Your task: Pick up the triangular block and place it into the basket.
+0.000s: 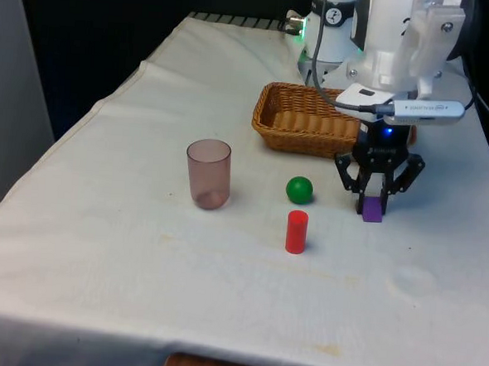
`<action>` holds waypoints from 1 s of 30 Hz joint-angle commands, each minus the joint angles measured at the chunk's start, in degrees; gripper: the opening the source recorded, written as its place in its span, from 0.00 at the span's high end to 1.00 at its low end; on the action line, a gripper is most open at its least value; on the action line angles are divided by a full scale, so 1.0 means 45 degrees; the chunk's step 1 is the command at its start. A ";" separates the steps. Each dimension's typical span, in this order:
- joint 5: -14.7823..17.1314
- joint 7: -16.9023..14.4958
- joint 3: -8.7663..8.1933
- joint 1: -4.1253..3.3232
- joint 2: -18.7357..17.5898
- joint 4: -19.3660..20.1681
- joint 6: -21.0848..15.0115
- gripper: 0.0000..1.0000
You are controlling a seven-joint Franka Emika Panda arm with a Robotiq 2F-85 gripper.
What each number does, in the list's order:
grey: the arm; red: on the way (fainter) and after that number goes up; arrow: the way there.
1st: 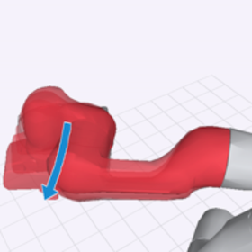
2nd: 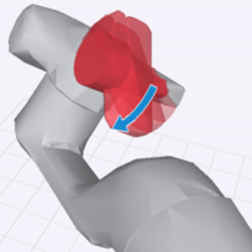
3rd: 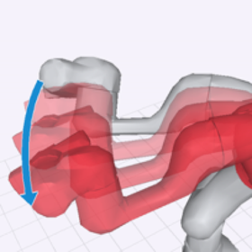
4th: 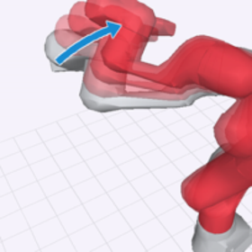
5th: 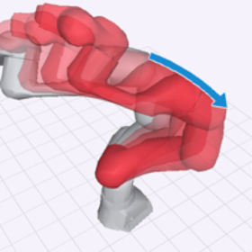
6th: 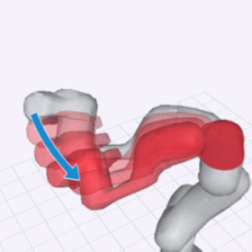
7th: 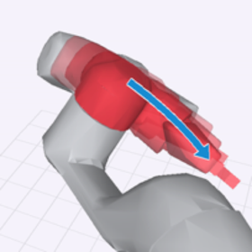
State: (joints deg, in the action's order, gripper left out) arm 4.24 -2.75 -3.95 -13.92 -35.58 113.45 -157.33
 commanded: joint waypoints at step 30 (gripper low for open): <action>-0.0064 0.0102 -0.0102 -0.0051 0.2890 0.1171 0.1655 0.66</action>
State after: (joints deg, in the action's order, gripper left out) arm 4.24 -2.75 -4.13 -13.98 -23.84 118.09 -150.69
